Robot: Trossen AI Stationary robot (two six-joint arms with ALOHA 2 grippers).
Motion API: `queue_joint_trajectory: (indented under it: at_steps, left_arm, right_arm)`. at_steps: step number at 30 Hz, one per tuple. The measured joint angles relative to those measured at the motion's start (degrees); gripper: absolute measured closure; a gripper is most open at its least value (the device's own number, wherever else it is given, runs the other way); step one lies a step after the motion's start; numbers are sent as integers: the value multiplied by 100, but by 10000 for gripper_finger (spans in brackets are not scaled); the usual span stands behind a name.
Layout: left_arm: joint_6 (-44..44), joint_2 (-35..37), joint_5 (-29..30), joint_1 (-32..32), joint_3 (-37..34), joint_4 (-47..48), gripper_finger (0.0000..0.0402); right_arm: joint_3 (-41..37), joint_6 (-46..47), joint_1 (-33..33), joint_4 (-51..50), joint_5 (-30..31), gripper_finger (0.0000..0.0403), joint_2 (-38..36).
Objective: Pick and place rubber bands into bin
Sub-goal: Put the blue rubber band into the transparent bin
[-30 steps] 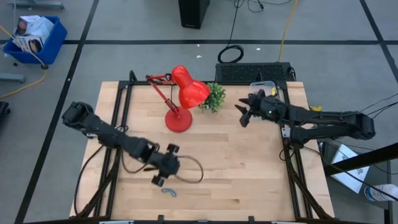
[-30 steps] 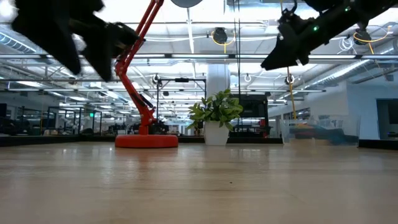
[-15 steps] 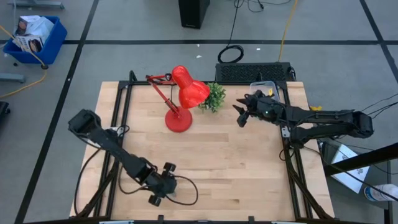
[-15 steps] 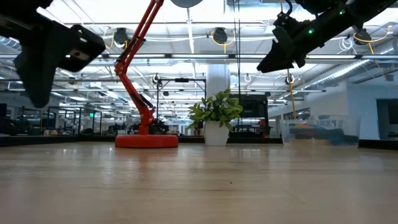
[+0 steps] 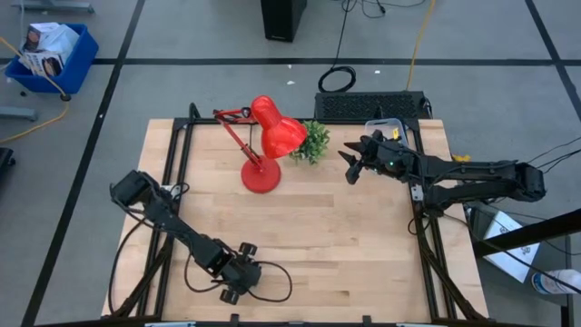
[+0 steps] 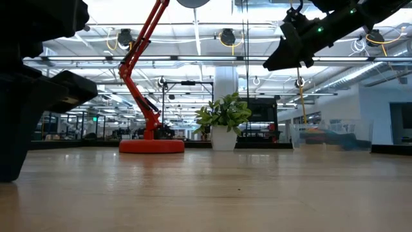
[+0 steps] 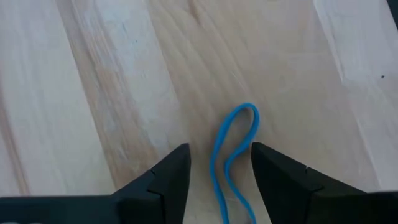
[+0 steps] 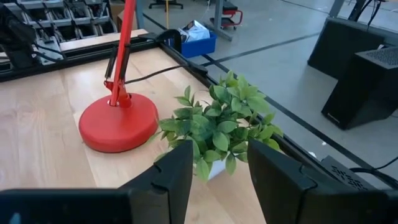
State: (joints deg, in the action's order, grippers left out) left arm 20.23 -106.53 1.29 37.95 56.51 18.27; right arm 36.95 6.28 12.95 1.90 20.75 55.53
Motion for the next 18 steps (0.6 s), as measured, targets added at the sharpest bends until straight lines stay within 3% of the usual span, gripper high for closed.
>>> queue_joint_trajectory:
  at_steps: [18]
  left_arm:
    - [100, -27, -95, -4, -35, -206, 387]
  right_arm:
    - [0, 7, 0, 1, -2, 260, 0]
